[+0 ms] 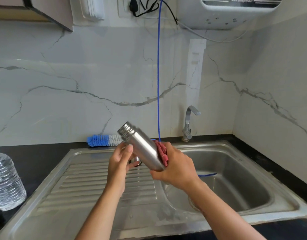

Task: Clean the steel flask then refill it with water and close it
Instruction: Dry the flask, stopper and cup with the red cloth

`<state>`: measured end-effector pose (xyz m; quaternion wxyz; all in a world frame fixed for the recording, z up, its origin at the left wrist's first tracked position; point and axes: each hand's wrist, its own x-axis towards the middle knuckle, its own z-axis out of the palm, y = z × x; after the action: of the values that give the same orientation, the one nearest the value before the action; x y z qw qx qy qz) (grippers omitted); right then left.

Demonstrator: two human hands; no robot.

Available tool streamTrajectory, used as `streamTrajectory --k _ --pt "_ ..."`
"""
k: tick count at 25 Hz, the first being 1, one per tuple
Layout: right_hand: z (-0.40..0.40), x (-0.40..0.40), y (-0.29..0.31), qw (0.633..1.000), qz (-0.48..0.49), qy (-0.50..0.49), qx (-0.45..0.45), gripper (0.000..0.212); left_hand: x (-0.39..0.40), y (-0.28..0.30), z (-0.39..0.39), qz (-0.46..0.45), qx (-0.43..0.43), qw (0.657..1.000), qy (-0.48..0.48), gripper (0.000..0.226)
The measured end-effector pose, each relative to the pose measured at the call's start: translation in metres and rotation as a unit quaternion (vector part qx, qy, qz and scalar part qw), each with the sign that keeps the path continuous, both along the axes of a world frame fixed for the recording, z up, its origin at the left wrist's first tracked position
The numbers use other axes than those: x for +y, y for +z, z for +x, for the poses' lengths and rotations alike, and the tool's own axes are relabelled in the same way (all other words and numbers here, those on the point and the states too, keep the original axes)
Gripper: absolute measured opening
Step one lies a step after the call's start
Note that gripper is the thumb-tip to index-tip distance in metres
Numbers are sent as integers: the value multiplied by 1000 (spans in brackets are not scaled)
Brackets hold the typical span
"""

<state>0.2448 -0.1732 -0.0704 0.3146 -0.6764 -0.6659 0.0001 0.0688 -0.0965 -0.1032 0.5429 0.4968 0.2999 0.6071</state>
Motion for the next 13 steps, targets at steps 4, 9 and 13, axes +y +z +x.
streamTrajectory --k 4,9,13 --pt "15 15 4 987 -21 47 -154 81 7 -3 6 -56 -36 997 37 63" --pt "32 19 -18 993 -45 105 -16 71 12 -16 8 -84 -83 991 67 21" --pt "35 10 -41 876 117 52 465 24 17 -22 1 -114 -106 985 75 11"
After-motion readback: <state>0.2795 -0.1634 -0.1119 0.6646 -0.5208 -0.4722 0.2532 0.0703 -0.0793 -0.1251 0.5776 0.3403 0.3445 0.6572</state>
